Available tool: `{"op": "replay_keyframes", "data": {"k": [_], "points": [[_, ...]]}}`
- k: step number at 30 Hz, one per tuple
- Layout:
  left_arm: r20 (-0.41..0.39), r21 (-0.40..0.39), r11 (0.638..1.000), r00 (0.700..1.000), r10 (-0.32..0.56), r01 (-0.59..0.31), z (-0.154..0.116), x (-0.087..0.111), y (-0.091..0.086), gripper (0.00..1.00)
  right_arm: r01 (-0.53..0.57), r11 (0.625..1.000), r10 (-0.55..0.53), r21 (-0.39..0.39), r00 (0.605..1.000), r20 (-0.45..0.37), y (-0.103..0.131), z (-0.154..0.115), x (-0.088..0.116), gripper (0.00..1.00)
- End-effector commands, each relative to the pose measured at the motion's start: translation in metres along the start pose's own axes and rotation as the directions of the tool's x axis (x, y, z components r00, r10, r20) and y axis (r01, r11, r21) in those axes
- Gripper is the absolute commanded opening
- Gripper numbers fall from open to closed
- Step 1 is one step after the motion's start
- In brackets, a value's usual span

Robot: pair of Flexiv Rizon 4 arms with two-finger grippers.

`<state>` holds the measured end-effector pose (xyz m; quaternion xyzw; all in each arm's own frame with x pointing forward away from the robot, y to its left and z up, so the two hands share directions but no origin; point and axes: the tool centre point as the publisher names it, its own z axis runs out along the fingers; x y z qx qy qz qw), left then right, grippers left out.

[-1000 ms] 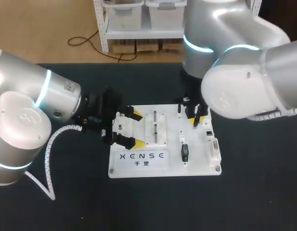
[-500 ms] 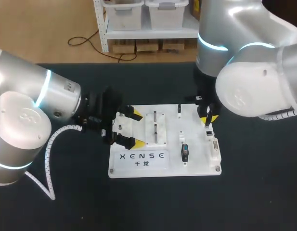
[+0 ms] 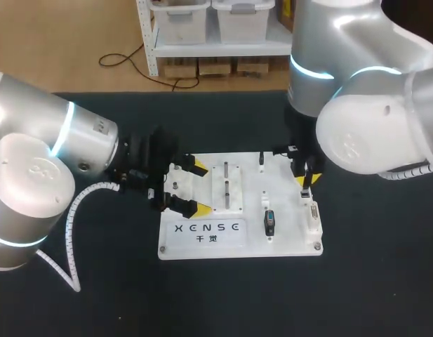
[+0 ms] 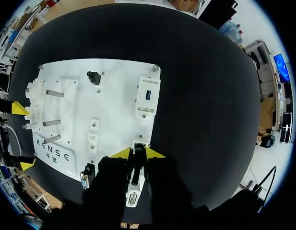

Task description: Insert the Ethernet cable into its matching sockets.

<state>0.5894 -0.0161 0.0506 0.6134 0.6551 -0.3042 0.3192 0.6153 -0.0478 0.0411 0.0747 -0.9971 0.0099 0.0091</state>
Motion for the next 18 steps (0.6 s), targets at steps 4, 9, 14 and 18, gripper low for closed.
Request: {"op": "replay_keyframes", "data": {"k": [4, 9, 14, 18], "points": [[0.006, -0.001, 1.0, 1.0, 0.003, -0.003, 0.0003, 0.002, 0.0003, 1.0, 0.001, 1.0, -0.001, 0.001, 1.0, -0.002, -0.0008, 0.0034, 0.0001, 0.0], [0.006, -0.001, 1.0, 1.0, 0.003, -0.003, 0.0003, 0.002, 0.0003, 1.0, 0.003, 1.0, -0.003, 0.001, 1.0, -0.002, -0.0006, 0.0053, -0.0011, 0.0], [0.006, -0.001, 1.0, 1.0, 0.003, -0.003, 0.0003, 0.002, 0.0003, 1.0, 0.007, 1.0, -0.007, 0.0, 1.0, -0.004, 0.0003, 0.0066, -0.0016, 0.0], [0.006, -0.001, 1.0, 1.0, 0.003, -0.003, 0.0003, 0.002, 0.0003, 1.0, 0.008, 1.0, -0.008, 0.004, 1.0, -0.005, -0.0006, 0.0084, -0.0021, 0.0]]}}
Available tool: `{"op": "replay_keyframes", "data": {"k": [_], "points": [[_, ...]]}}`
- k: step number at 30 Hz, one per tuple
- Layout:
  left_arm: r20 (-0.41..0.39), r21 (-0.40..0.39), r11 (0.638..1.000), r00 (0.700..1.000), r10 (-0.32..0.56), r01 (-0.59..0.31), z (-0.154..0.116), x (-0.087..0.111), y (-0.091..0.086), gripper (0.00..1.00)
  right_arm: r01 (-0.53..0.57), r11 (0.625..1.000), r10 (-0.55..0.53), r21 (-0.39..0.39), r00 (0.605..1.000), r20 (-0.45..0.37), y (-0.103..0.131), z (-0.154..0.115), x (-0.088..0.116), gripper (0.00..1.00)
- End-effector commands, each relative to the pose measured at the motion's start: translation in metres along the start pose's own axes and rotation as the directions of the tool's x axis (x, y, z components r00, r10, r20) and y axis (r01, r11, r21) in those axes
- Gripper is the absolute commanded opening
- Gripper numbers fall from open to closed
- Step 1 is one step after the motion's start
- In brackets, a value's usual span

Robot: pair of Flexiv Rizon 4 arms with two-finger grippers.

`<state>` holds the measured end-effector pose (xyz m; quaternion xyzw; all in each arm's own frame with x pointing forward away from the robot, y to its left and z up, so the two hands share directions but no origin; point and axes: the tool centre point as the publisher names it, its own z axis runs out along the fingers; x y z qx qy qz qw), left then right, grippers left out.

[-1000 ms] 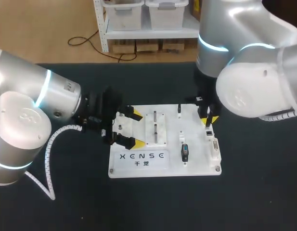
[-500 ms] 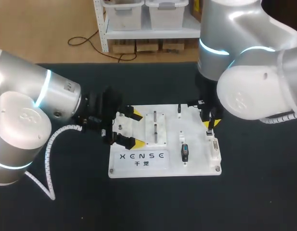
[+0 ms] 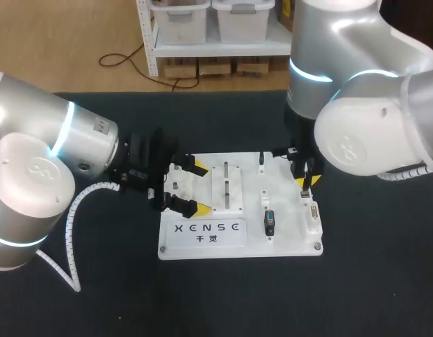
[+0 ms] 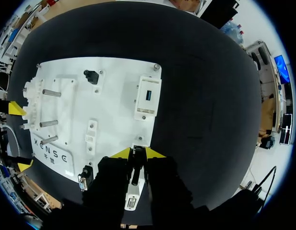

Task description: Insert the Ethernet cable into its matching sockets.

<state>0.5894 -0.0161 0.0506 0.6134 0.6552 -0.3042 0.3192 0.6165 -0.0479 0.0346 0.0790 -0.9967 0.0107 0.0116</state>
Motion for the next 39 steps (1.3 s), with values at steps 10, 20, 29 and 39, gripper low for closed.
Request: {"op": "replay_keyframes", "data": {"k": [10, 20, 29, 39], "points": [[0.006, -0.001, 1.0, 1.0, 0.003, -0.003, 0.0, 0.002, 0.0, 1.0, -0.003, 1.0, 0.003, 0.005, 1.0, -0.001, -0.003, 0.005, -0.002, 0.0], [0.006, -0.001, 1.0, 1.0, 0.003, -0.003, 0.0, 0.002, 0.0, 1.0, 0.005, 1.0, -0.005, 0.0, 1.0, 0.002, -0.001, 0.008, -0.005, 0.0], [0.006, -0.001, 1.0, 1.0, 0.003, -0.003, 0.0, 0.002, 0.0, 1.0, 0.009, 1.0, -0.009, 0.01, 1.0, -0.008, -0.004, 0.014, -0.004, 0.0], [0.006, -0.001, 1.0, 1.0, 0.003, -0.003, 0.0, 0.002, 0.0, 1.0, 0.022, 1.0, -0.022, 0.013, 0.999, -0.023, -0.002, 0.021, -0.001, 0.0]]}}
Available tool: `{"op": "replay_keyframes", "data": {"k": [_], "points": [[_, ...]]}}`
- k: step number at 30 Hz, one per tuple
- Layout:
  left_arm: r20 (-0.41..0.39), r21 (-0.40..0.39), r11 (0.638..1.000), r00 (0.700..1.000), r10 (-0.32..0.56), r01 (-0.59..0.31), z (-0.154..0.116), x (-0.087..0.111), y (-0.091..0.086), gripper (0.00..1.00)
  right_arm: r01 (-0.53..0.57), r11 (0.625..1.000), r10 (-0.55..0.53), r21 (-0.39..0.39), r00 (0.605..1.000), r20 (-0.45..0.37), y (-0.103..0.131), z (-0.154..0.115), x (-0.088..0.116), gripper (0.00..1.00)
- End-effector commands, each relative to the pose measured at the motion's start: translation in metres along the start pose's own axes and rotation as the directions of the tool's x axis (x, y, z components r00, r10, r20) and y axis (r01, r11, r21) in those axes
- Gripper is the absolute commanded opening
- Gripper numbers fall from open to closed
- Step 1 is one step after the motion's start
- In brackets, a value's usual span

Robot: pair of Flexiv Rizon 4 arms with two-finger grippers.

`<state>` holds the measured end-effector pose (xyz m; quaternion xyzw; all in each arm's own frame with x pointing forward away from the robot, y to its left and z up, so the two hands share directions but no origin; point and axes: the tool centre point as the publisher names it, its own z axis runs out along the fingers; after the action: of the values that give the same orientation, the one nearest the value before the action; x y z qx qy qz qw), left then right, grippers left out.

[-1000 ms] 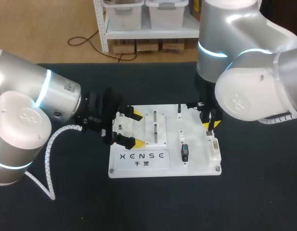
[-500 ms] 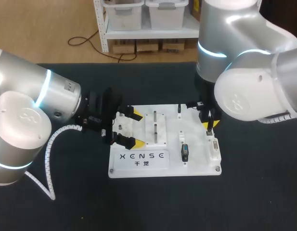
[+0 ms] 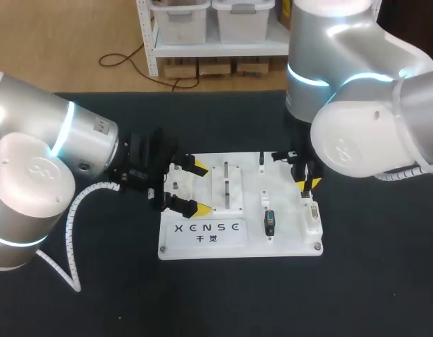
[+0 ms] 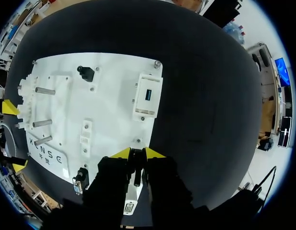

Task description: Insert the Ethernet cable into its matching sockets.

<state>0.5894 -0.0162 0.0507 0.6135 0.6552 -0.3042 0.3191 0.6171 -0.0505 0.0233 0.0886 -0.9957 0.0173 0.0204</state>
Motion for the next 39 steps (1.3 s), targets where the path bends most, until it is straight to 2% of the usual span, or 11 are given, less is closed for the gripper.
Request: {"op": "replay_keyframes", "data": {"k": [1, 16, 21, 22, 24, 39], "points": [[0.007, -0.001, 1.0, 1.0, 0.003, -0.003, 0.0, 0.002, 0.0, 1.0, 0.004, 1.0, -0.004, 0.001, 1.0, -0.006, 0.001, 0.01, 0.0, 0.0], [0.007, -0.001, 1.0, 1.0, 0.003, -0.003, 0.0, 0.002, 0.0, 1.0, -0.003, 1.0, 0.003, 0.018, 1.0, -0.009, -0.001, 0.017, 0.0, 0.0], [0.007, -0.001, 1.0, 1.0, 0.003, -0.003, 0.0, 0.002, 0.0, 1.0, 0.003, 1.0, -0.004, 0.025, 0.999, 0.038, -0.003, 0.006, -0.001, 0.0], [0.007, -0.001, 1.0, 1.0, 0.003, -0.003, 0.0, 0.002, 0.0, 1.0, -0.004, 1.0, 0.004, 0.016, 0.999, 0.052, -0.004, 0.003, -0.002, 0.37], [0.007, -0.001, 1.0, 1.0, 0.003, -0.003, 0.0, 0.002, 0.0, 1.0, -0.013, 1.0, 0.012, 0.009, 0.997, 0.079, -0.005, -0.006, -0.004, 1.0], [0.007, -0.001, 1.0, 1.0, 0.003, -0.003, 0.0, 0.002, 0.0, 1.0, -0.017, 1.0, 0.016, 0.007, 0.995, 0.095, -0.005, -0.011, -0.004, 1.0]]}}
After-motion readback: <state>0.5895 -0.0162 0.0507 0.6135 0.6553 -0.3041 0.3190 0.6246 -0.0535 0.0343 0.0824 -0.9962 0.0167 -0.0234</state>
